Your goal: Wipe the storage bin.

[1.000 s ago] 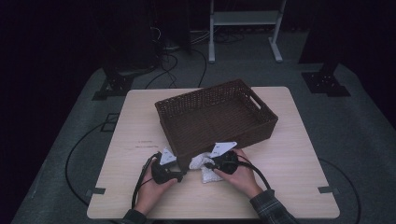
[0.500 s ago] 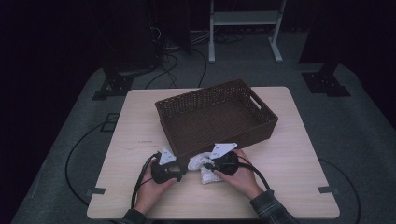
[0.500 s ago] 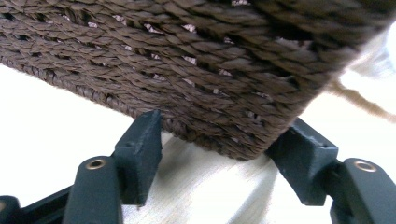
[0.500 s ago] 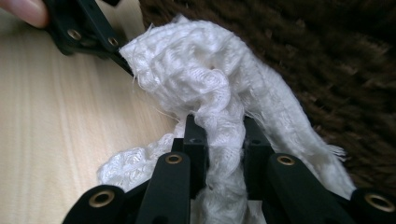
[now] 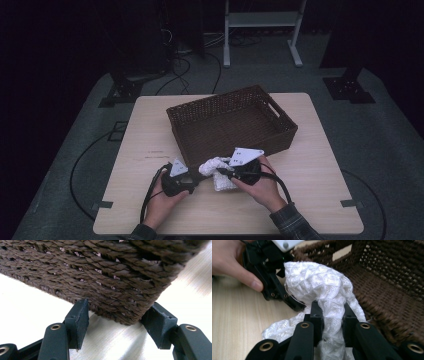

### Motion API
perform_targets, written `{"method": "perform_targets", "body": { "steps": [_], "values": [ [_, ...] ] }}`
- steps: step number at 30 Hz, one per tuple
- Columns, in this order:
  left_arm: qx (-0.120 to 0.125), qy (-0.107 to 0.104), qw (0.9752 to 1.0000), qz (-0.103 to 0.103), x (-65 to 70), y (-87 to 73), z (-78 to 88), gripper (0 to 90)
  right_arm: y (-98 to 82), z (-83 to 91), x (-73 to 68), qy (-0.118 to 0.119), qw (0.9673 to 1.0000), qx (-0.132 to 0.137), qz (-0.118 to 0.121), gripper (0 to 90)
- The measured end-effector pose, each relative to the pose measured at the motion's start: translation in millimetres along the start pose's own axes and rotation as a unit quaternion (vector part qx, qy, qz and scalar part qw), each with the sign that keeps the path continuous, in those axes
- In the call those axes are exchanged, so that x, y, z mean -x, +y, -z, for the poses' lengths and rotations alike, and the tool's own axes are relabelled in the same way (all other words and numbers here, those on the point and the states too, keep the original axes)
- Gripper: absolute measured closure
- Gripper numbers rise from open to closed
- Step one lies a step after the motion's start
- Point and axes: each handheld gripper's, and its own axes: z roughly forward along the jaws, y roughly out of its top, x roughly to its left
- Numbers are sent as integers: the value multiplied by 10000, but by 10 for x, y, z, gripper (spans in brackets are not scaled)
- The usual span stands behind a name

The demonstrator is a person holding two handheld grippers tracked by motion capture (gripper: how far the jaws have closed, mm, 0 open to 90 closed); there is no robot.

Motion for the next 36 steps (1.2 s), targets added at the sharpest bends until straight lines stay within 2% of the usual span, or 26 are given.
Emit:
{"method": "perform_targets", "body": {
  "steps": [6, 10, 20, 29, 36],
  "values": [
    [7, 6, 10000, -6, 0, -1, -1, 387, 98, 87, -37, -14, 9997, 248, 78, 763],
    [6, 6, 10000, -12, 0, -1, -2, 387, 168, 84, -86, 46, 9993, 348, 142, 762],
    [3, -2, 10000, -10, 2, 0, -1, 386, 131, -222, -139, 286, 9995, 25, 151, 765],
    [-8, 4, 10000, -30, -1, 0, 1, 386, 6, -424, -113, 385, 9986, -328, 156, 766],
    [4, 10, 10000, -16, 2, 0, -1, 385, -105, -553, -92, 427, 9973, -591, 68, 766]
  ]
}}
